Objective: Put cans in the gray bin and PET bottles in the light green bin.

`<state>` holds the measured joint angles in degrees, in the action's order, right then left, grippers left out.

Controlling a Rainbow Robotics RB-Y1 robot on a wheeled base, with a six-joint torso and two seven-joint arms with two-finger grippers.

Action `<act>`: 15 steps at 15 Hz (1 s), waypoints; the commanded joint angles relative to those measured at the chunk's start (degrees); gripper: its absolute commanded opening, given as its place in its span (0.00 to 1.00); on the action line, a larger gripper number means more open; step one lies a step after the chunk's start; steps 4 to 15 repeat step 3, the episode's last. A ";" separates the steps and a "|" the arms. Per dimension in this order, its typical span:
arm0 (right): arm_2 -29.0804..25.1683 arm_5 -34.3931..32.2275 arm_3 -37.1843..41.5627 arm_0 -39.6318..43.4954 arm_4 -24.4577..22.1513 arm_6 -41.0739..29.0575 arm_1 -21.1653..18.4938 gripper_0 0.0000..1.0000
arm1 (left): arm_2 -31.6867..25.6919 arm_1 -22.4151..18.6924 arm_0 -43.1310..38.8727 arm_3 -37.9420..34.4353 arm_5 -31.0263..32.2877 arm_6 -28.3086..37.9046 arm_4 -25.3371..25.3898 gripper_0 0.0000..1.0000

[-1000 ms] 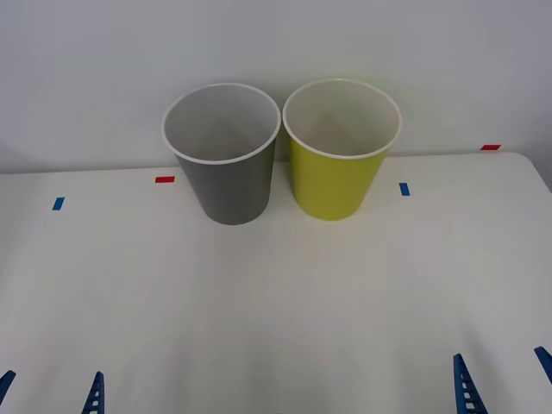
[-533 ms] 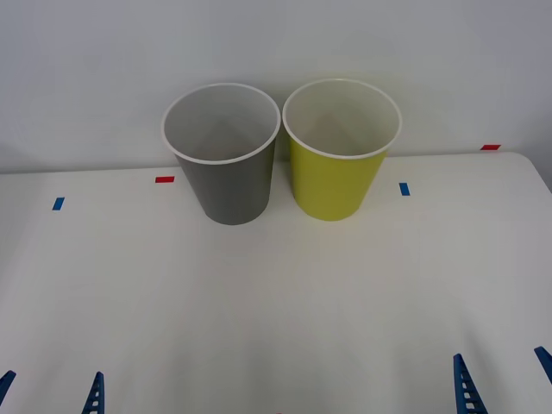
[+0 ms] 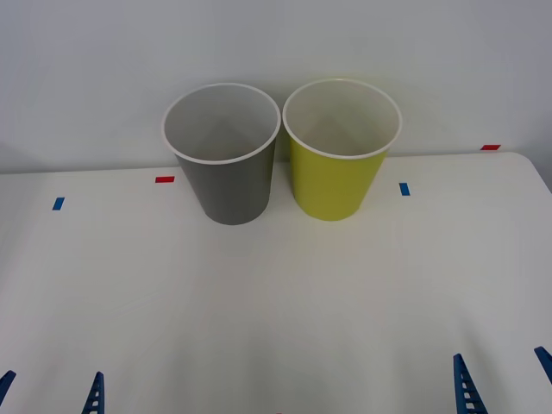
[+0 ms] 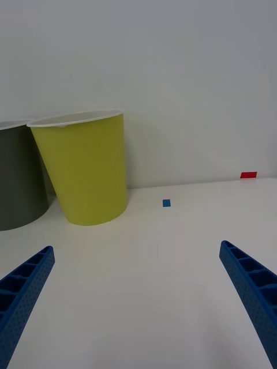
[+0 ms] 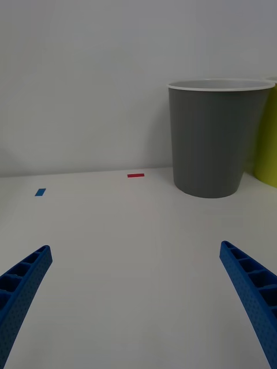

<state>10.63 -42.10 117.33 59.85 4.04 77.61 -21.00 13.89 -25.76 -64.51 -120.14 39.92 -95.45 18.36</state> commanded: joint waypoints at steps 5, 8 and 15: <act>0.00 0.00 0.00 0.00 0.00 0.00 0.00 1.00 | 0.00 0.00 0.00 -0.01 -0.01 0.00 0.01 1.00; 0.00 0.00 0.00 0.00 0.00 0.00 0.00 1.00 | 0.00 0.00 0.00 -0.01 -0.01 0.00 0.01 1.00; 0.00 0.00 0.00 0.00 0.00 0.00 0.00 1.00 | 0.00 0.00 0.00 -0.01 -0.01 0.00 0.01 1.00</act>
